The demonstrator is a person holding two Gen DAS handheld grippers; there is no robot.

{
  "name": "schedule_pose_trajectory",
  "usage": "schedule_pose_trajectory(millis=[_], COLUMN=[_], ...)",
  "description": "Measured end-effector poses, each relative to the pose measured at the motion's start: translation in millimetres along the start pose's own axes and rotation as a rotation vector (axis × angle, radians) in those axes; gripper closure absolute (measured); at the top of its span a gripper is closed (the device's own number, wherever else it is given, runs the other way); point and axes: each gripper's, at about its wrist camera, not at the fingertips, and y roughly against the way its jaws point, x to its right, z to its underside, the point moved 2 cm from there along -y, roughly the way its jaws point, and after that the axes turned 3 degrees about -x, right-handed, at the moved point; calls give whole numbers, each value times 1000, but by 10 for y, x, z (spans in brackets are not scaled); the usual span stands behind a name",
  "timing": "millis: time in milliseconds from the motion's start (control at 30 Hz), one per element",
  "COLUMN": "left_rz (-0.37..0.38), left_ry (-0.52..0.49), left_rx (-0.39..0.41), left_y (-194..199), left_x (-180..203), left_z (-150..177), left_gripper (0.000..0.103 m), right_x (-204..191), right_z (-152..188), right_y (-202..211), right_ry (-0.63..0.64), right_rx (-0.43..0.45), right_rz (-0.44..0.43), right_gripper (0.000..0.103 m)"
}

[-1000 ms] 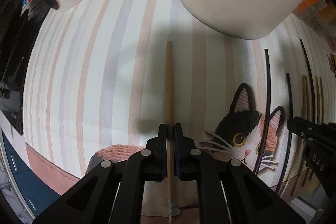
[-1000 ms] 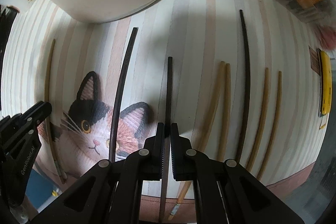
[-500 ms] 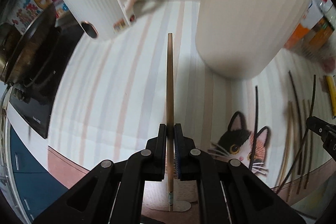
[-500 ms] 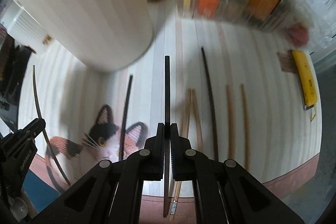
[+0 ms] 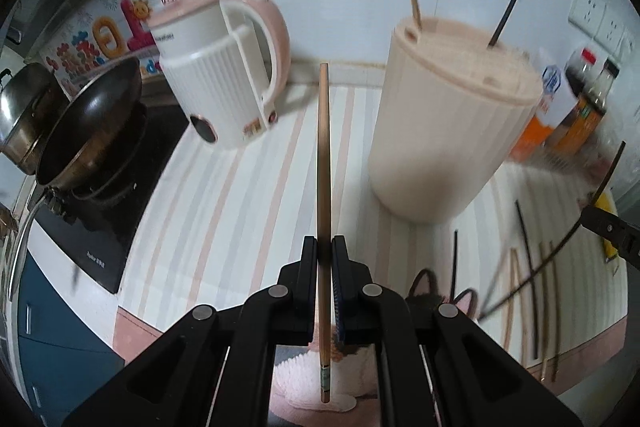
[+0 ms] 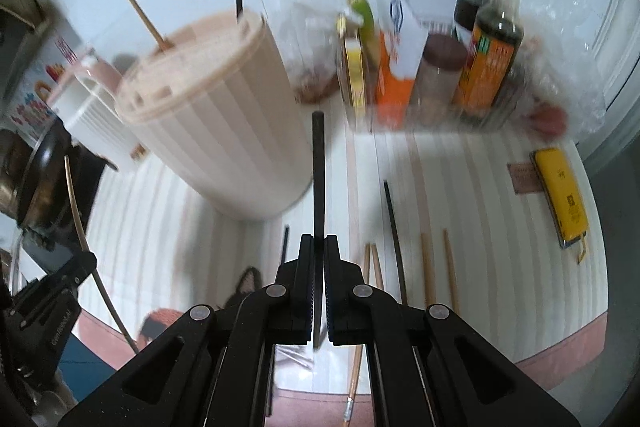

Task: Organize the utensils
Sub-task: 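Lift both chopsticks and lower them into the beige holder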

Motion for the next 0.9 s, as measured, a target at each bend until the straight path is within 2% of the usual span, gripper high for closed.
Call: schedule_pose_trajectory(millis=[33,133,400,667,900], left_rz=[-5,10,58,153,244], left_ry=[-11,6,61,138,193], left_rx=[-18,10,125,222,295], left_y=[28,160,586,1019,1235], left_x=[-2,-14,-44,-36,13], left_z=[-23,-139,-565,-1125,-1723], left_gripper=[99,99,99,99,99], right_x=[-16,-47,-184,-290,-368], right_z=[-47,-181,-511,-861,-1304], right_y=[53,181,528,996,1560], right_ry=[4,11,38,92,119], right_rx=[13,45,121,152,234], right_rz=[-3,-17,-61,-75,-91], right_gripper=[99,99,99,99,99])
